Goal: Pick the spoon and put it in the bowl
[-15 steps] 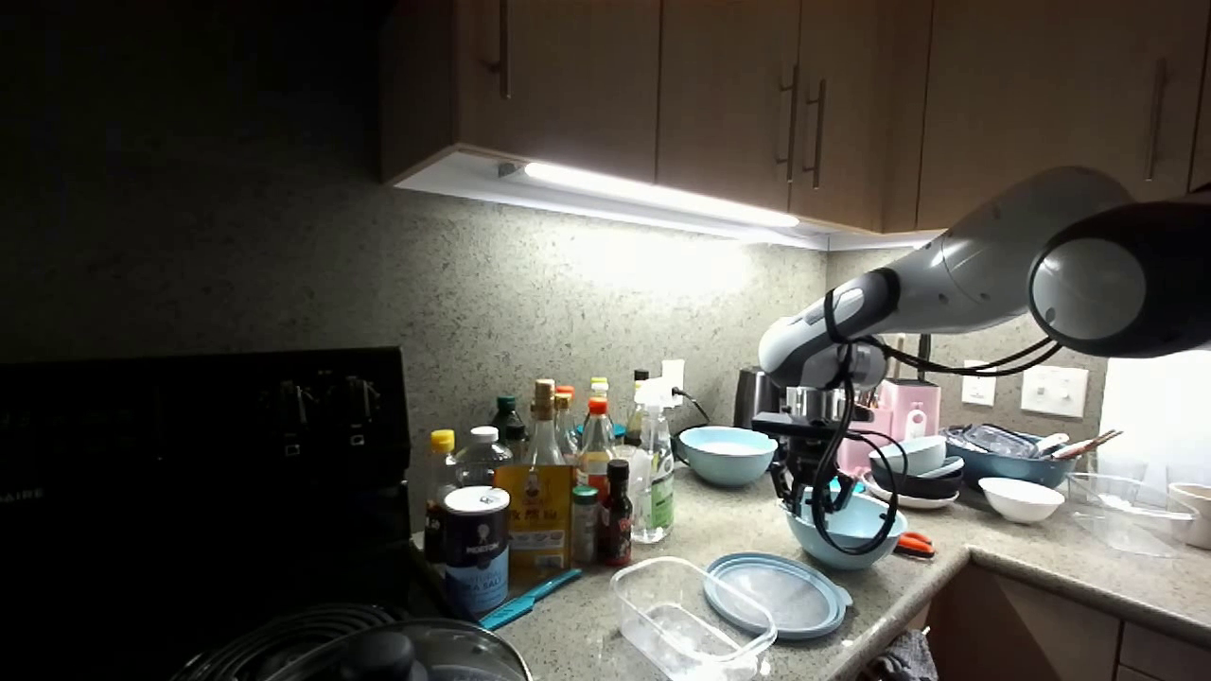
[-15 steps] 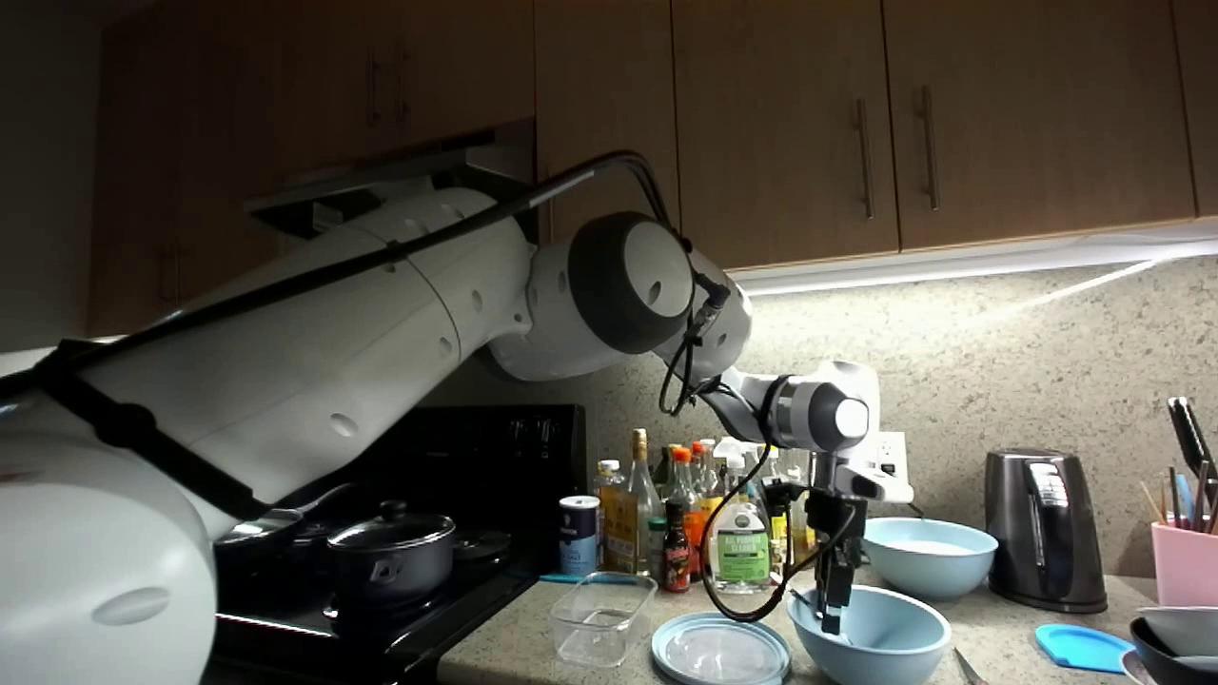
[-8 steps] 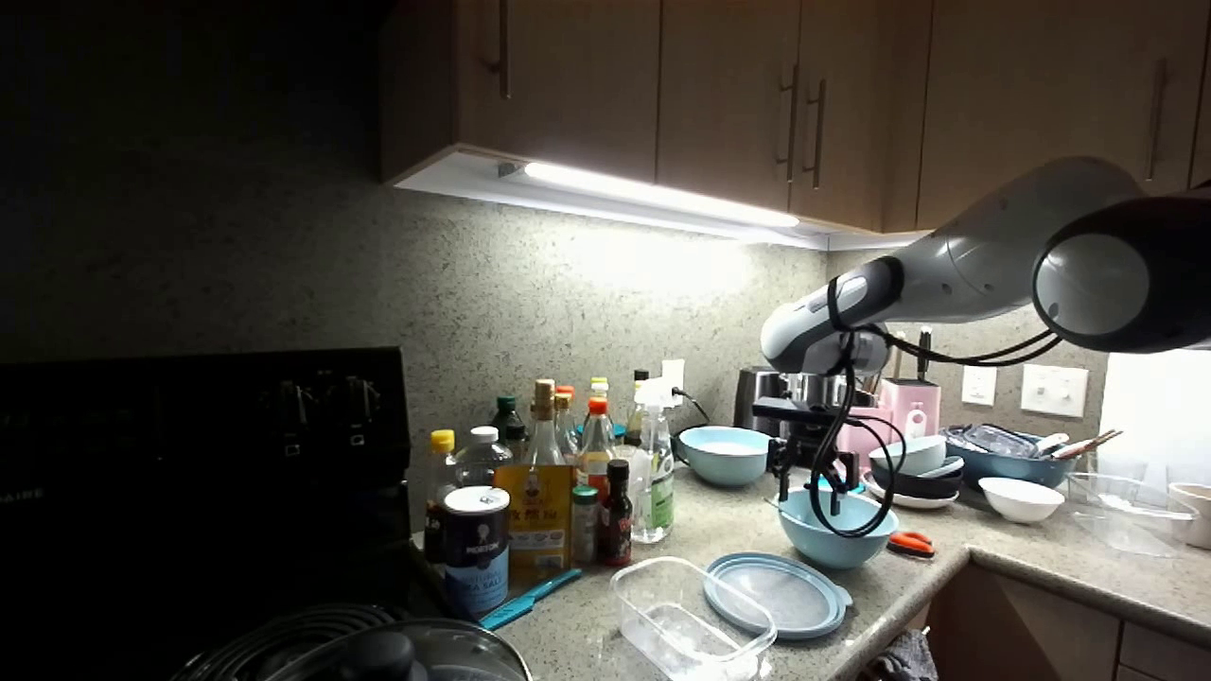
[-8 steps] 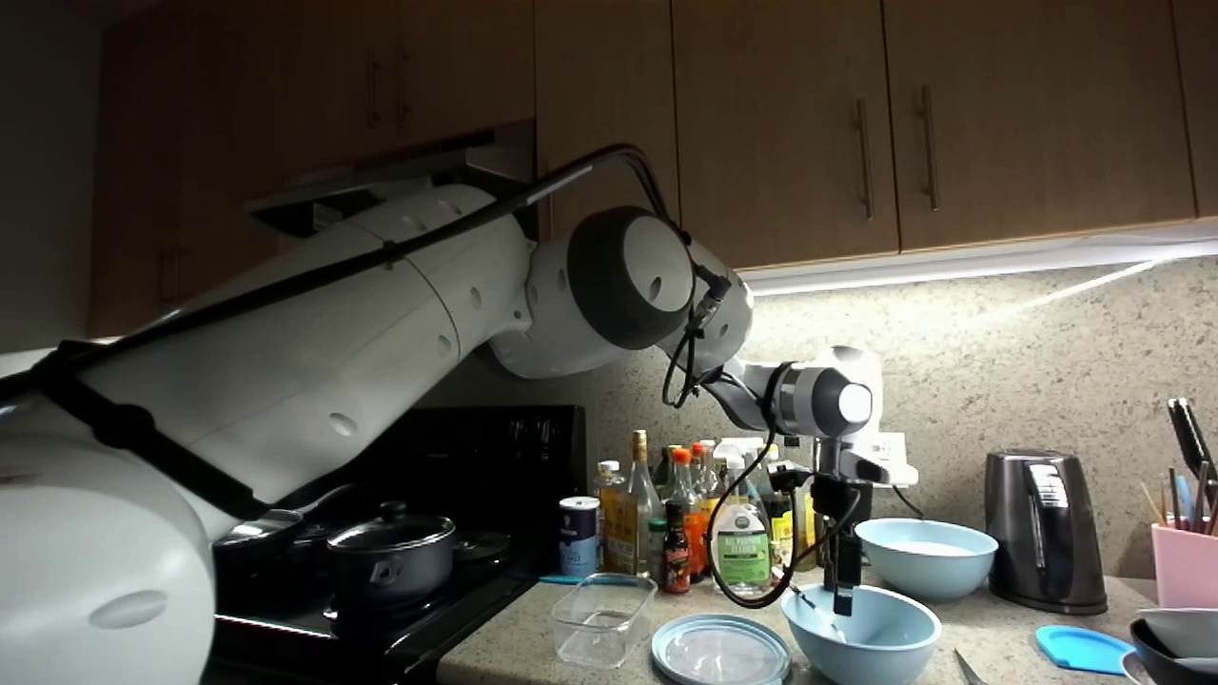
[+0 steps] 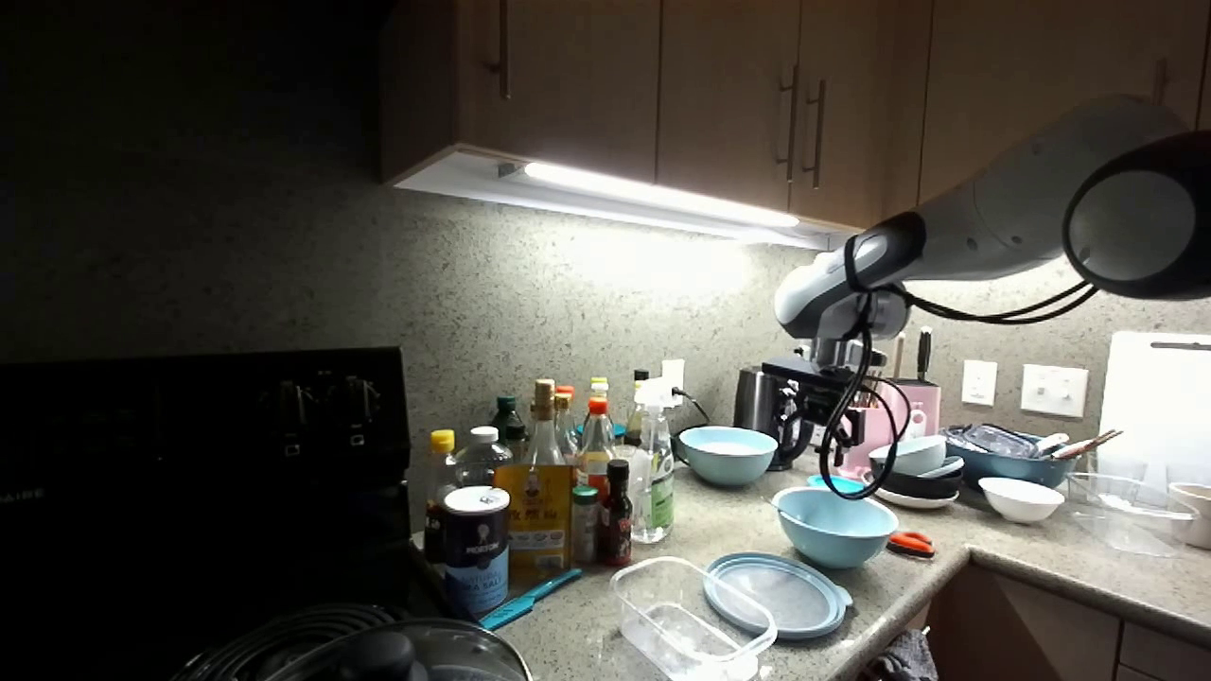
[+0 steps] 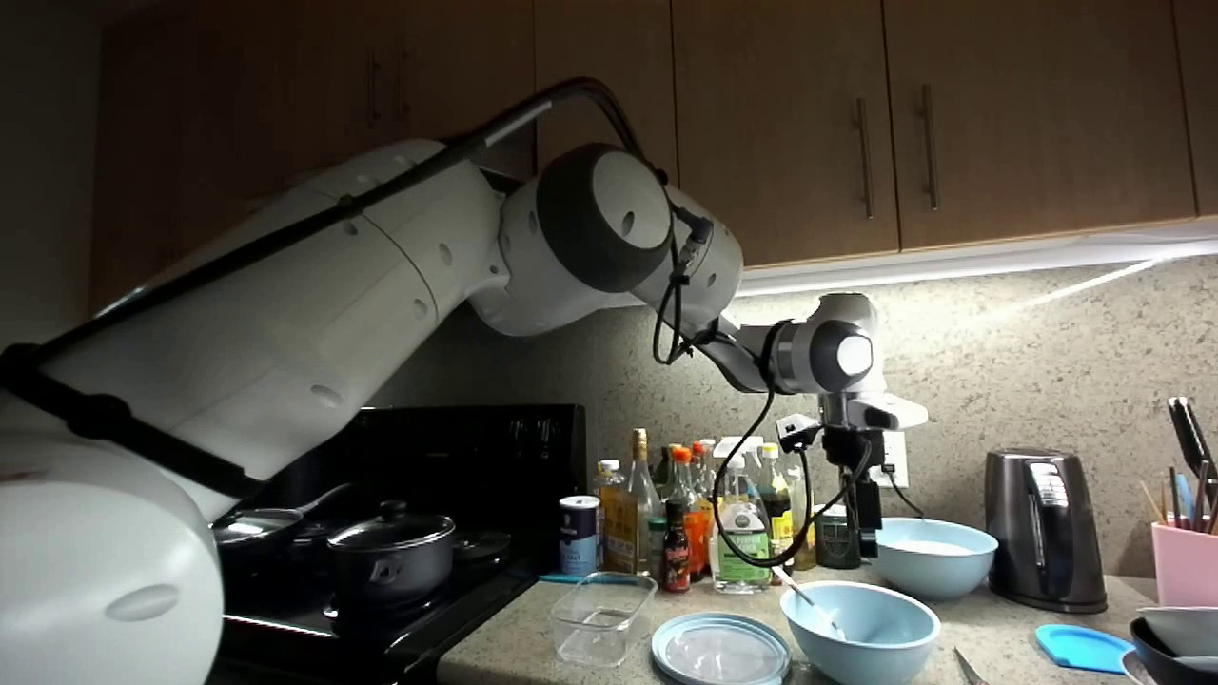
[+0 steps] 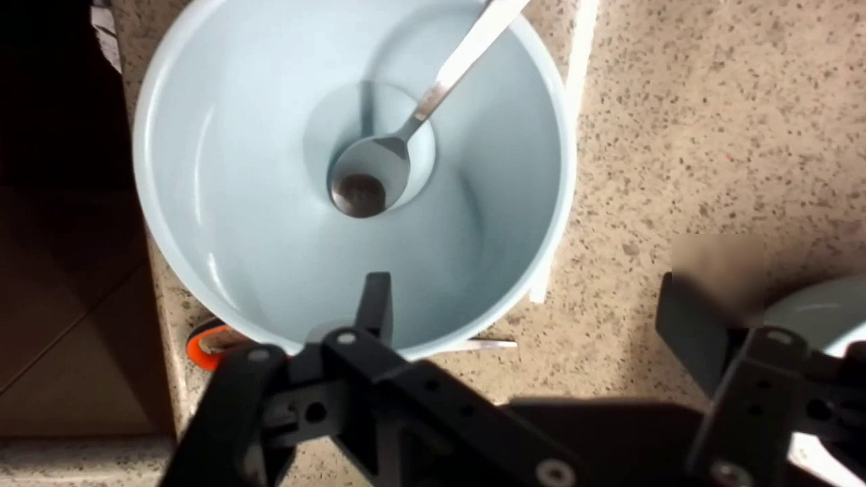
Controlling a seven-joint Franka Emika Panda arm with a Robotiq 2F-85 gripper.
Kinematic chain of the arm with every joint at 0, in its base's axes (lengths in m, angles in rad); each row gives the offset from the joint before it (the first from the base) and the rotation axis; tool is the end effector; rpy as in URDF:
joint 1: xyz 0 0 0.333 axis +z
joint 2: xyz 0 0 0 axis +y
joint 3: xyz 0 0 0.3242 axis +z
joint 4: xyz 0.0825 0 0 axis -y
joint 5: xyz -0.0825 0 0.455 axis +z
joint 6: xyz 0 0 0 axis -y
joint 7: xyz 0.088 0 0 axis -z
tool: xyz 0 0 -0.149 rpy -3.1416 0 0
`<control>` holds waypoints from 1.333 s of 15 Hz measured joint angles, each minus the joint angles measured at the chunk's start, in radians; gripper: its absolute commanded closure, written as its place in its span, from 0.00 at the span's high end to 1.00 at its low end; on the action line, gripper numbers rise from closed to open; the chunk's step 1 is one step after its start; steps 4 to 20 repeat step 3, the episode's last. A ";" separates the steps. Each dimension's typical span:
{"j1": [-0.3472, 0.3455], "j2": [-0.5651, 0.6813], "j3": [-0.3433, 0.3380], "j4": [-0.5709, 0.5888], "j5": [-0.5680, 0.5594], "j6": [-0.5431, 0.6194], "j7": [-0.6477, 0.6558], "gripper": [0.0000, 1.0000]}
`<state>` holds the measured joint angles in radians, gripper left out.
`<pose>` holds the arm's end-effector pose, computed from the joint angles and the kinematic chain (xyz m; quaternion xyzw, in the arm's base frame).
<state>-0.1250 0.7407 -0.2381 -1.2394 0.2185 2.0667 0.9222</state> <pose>0.7977 -0.2369 0.2817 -0.7917 0.6083 -0.0454 0.0343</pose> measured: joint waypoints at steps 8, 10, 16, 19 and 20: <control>0.009 -0.063 -0.004 -0.081 -0.020 0.081 0.011 1.00; 0.009 -0.063 -0.004 -0.081 -0.020 0.081 0.011 1.00; 0.009 -0.063 -0.004 -0.081 -0.020 0.081 0.011 1.00; 0.009 -0.063 -0.004 -0.081 -0.020 0.081 0.011 1.00; 0.009 -0.063 -0.004 -0.081 -0.020 0.081 0.011 1.00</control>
